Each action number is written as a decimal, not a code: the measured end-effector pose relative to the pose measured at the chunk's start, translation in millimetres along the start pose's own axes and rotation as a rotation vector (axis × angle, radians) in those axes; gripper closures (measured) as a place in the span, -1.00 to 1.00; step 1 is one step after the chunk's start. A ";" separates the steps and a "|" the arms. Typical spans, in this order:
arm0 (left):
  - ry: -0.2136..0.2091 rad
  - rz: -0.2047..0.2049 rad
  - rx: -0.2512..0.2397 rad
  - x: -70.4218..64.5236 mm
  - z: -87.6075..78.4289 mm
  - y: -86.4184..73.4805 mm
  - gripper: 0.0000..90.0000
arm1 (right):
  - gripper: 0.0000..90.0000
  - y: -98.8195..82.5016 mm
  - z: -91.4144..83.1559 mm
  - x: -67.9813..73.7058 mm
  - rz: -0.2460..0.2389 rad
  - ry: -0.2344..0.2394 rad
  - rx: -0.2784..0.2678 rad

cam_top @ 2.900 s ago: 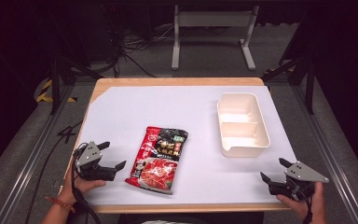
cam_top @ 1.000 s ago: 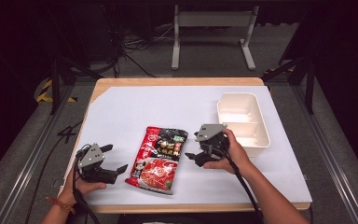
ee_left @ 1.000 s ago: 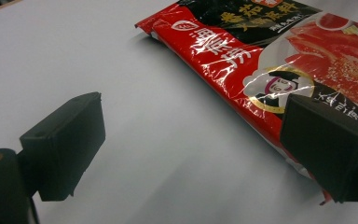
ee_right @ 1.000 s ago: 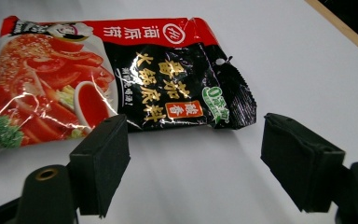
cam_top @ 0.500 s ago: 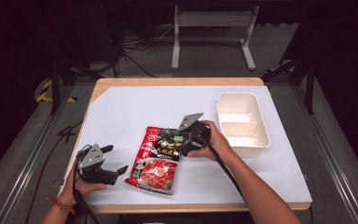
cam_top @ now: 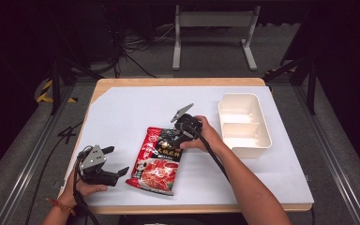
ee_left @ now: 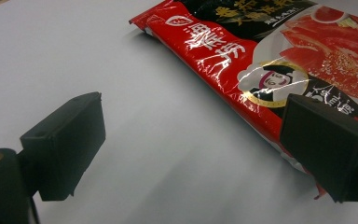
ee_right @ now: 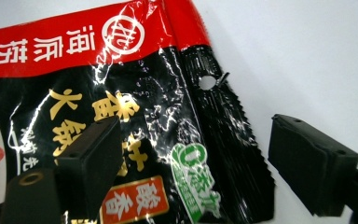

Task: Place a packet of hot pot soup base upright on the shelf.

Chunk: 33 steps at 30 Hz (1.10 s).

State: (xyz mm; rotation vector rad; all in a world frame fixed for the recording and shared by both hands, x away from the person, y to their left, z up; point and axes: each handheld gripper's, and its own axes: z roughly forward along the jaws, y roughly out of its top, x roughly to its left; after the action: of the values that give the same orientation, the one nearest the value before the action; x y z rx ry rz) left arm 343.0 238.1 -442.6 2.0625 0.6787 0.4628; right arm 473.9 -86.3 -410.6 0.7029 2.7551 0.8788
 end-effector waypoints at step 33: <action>-0.007 0.022 0.016 -2.6 1.8 0.1 -0.82 | 0.98 12.5 -19.1 7.6 -0.122 0.083 -0.017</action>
State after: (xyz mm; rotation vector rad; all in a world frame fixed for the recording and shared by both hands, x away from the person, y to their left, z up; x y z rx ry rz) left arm 342.0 235.3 -443.7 2.0872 0.6583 0.4641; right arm 466.5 -83.4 -387.9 0.4994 2.8237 0.9243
